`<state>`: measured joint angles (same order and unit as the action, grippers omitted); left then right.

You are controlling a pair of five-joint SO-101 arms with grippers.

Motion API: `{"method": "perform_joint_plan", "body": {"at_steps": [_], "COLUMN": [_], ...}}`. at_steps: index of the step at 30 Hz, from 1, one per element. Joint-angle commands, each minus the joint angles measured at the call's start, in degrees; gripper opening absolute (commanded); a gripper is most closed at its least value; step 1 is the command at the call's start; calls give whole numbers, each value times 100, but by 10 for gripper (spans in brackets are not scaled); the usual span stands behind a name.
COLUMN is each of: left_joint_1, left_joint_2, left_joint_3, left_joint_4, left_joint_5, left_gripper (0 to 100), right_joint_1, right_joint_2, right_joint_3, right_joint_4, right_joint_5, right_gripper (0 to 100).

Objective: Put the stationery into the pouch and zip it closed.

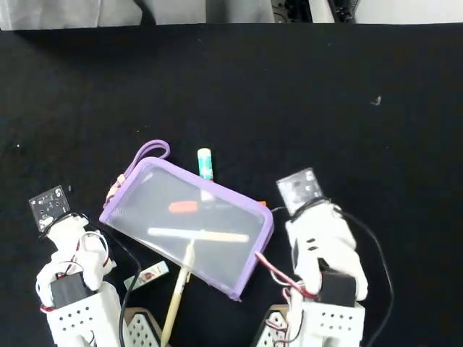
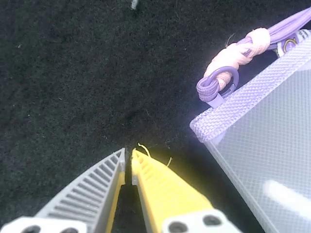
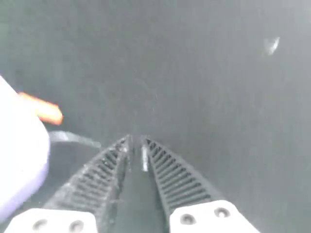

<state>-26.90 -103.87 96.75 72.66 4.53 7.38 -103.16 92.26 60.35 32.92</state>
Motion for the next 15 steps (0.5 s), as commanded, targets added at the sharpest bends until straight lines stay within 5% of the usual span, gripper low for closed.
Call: {"method": "perform_joint_plan", "body": {"at_steps": [1, 8, 15], "left_joint_1": [-22, -22, -22], "left_joint_2": [-35, -35, -35], "left_joint_3": [66, 66, 66], "left_joint_4": [26, 26, 26], "left_joint_5": [35, 35, 35], "left_gripper": [30, 30, 30], "right_joint_1": [-862, -2514, -3042], "right_joint_2": [-444, -426, 585], "right_joint_3": [-1121, -1815, -2413], "right_joint_4": [167, 132, -431], "right_joint_5": [-1081, -1609, -1626], "right_gripper": [165, 181, 181]}}
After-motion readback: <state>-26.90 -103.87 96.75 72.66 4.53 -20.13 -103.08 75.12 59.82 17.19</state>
